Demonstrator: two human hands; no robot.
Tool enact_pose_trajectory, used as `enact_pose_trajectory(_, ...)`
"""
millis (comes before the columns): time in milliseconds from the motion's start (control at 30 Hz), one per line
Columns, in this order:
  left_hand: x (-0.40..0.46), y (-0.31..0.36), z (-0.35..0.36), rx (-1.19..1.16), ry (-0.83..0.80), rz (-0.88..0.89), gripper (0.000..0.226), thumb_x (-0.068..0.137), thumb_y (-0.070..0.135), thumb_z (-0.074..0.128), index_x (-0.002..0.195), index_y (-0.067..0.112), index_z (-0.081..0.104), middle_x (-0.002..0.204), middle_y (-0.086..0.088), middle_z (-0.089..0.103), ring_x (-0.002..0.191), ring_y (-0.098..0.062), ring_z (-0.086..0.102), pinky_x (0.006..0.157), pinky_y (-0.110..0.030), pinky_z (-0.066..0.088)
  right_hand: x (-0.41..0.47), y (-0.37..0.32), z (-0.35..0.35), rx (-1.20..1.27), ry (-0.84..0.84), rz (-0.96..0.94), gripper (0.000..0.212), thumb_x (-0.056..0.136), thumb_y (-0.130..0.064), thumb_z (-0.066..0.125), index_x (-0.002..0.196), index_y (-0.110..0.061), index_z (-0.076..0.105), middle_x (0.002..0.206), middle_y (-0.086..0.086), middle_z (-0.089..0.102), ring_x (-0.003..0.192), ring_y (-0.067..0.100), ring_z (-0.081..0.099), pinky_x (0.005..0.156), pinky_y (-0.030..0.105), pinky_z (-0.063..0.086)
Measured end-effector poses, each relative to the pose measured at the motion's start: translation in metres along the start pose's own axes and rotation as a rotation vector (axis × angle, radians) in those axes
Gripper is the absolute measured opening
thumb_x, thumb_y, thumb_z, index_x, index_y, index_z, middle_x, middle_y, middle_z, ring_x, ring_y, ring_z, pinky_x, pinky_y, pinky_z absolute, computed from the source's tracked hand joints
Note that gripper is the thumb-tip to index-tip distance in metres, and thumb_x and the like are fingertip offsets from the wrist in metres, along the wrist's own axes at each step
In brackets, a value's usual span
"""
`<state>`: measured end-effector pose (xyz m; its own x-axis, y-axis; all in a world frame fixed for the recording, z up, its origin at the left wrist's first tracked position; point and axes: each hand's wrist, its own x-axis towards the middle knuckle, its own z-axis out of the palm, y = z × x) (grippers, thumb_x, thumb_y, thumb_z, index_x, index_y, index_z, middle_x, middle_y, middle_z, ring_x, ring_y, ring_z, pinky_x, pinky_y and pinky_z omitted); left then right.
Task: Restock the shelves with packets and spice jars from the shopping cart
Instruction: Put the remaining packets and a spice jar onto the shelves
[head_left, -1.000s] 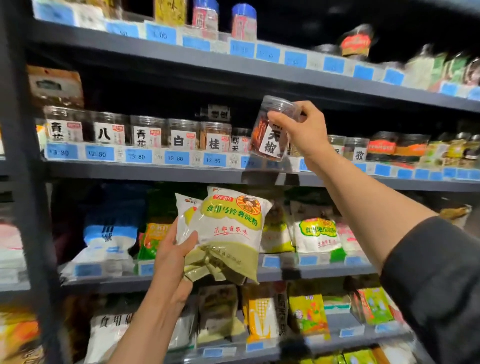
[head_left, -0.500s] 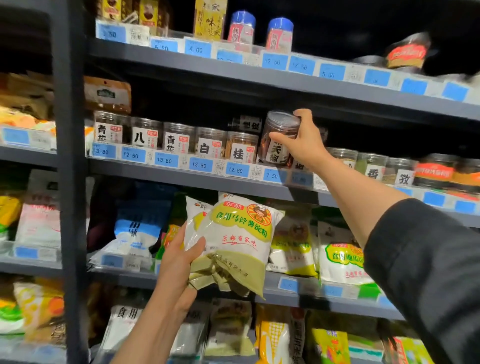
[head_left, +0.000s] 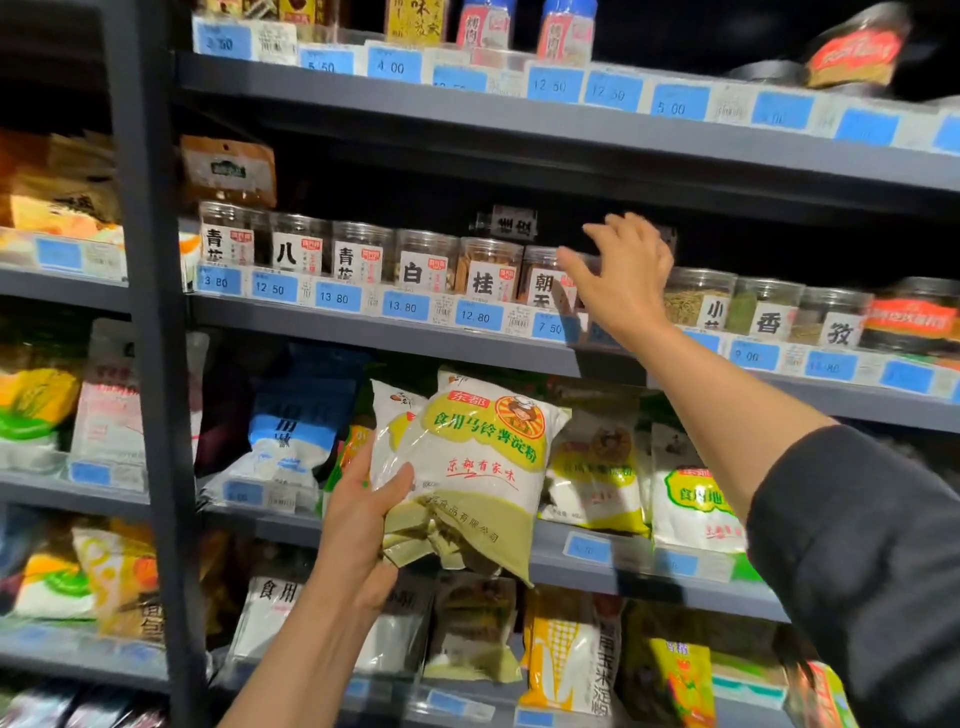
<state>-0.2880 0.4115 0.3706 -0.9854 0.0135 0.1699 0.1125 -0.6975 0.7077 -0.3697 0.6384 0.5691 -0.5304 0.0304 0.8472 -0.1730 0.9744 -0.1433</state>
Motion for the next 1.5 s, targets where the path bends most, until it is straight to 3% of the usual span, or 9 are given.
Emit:
enact_pose_trajectory(67,-0.004,-0.002,-0.004,-0.008,-0.015,-0.014,0.047,0.093,-0.003,0.049,0.134,0.021,0.054,0.118,-0.010,0.070,0.101,-0.032,0.069,0.073,-0.048,0.060,-0.038,-0.014,-0.009,0.208,0.219,0.046,0.031,0.092,-0.043,0.052,0.098,-0.015,0.065,0.104,0.003,0.063,0.107,0.020,0.051,0.086,0.034,0.040)
enact_pose_trajectory(167,-0.013,-0.007,-0.014,0.005,-0.035,-0.018,0.051,0.093,-0.003,0.050,0.137,0.021,0.051,0.122,-0.010,0.068,0.106,-0.032,0.067,0.076,-0.047,0.059,-0.125,-0.028,-0.004,0.347,0.185,0.227,0.034,0.087,-0.040,0.060,0.066,-0.015,0.054,0.064,-0.004,0.056,0.067,0.015,0.051,0.059,0.029,0.033)
enact_pose_trajectory(300,-0.022,-0.021,-0.031,0.021,0.017,-0.051,0.049,0.092,-0.004,0.051,0.135,0.020,0.053,0.122,-0.009,0.068,0.105,-0.031,0.067,0.079,-0.047,0.059,-0.209,-0.037,0.020,0.536,-0.331,0.678,0.050,0.075,-0.061,0.065,0.062,-0.017,0.047,0.062,-0.003,0.053,0.059,0.014,0.050,0.050,0.029,0.035)
enact_pose_trajectory(433,-0.038,-0.039,-0.050,0.076,0.068,-0.092,0.050,0.091,-0.004,0.053,0.136,0.019,0.052,0.121,-0.007,0.068,0.105,-0.028,0.068,0.085,-0.048,0.057,-0.237,-0.046,0.020,0.841,-0.657,0.863,0.027,0.075,-0.043,0.076,0.081,-0.018,0.067,0.089,0.000,0.074,0.082,0.014,0.070,0.062,0.022,0.050)
enact_pose_trajectory(667,-0.075,-0.064,-0.096,0.165,0.030,-0.221,0.063,0.086,0.002,0.064,0.141,0.023,0.042,0.127,-0.003,0.065,0.113,-0.029,0.064,0.090,-0.053,0.053,-0.290,-0.056,0.016,0.931,-0.702,1.147,0.026,0.072,-0.012,0.081,0.094,-0.008,0.068,0.085,0.003,0.072,0.060,0.007,0.068,0.046,0.017,0.049)
enact_pose_trajectory(933,-0.133,-0.111,-0.142,0.224,0.097,-0.449,0.045,0.079,0.018,0.063,0.122,0.006,0.059,0.096,-0.013,0.074,0.082,-0.033,0.070,0.059,-0.035,0.059,-0.382,-0.047,0.032,0.689,-0.786,1.386,0.036,0.067,-0.003,0.082,0.098,-0.002,0.062,0.076,0.007,0.064,0.056,0.016,0.053,0.042,0.019,0.038)
enact_pose_trajectory(1067,-0.150,-0.133,-0.165,0.219,0.208,-0.604,0.031,0.097,0.026,0.050,0.119,0.007,0.061,0.093,-0.013,0.073,0.065,-0.024,0.071,0.046,-0.031,0.054,-0.419,-0.039,0.049,0.619,-0.746,1.440,0.026,0.068,0.011,0.073,0.083,-0.008,0.063,0.070,0.011,0.058,0.044,0.013,0.049,0.039,0.016,0.035)
enact_pose_trajectory(1233,-0.150,-0.142,-0.191,0.166,0.219,-0.671,0.036,0.100,0.022,0.045,0.130,0.007,0.055,0.113,-0.016,0.069,0.087,-0.029,0.071,0.059,-0.039,0.059,-0.454,-0.017,0.082,0.587,-0.653,1.442,0.015,0.061,0.020,0.062,0.069,0.008,0.065,0.081,0.031,0.066,0.073,0.032,0.060,0.072,0.058,0.052)
enact_pose_trajectory(1500,-0.119,-0.136,-0.204,0.087,0.258,-0.610,0.033,0.102,0.023,0.038,0.131,0.016,0.053,0.119,-0.014,0.068,0.104,-0.035,0.068,0.073,-0.049,0.059,-0.434,0.013,0.133,0.414,-0.614,1.175,0.011,0.069,-0.030,0.067,0.063,-0.021,0.067,0.062,0.001,0.063,0.060,0.020,0.057,0.060,0.036,0.048)
